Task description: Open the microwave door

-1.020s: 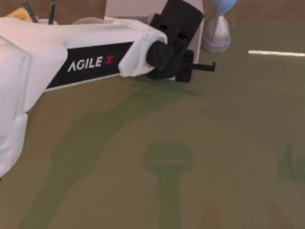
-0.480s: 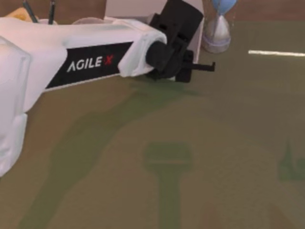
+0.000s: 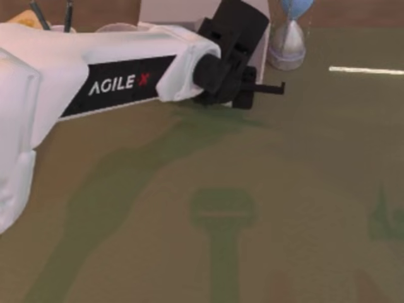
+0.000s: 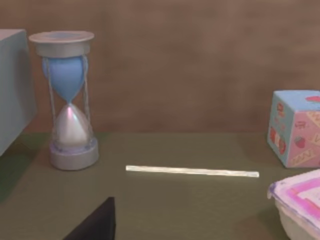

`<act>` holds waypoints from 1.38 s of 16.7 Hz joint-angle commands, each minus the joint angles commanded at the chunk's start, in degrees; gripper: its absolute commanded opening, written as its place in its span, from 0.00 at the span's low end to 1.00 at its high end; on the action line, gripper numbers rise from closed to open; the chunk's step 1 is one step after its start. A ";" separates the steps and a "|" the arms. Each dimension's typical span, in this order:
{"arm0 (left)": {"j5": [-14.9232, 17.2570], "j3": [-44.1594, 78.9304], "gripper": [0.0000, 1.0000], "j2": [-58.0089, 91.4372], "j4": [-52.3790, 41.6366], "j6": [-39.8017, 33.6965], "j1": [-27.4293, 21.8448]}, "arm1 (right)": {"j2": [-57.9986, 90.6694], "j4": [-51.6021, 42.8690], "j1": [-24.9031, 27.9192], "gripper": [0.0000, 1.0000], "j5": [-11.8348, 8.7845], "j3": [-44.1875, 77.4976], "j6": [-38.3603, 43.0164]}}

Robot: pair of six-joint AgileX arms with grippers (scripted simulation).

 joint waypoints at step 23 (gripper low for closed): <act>1.96 -3.26 0.00 -1.99 1.89 2.55 0.48 | 0.00 0.00 0.00 1.00 0.00 0.00 0.00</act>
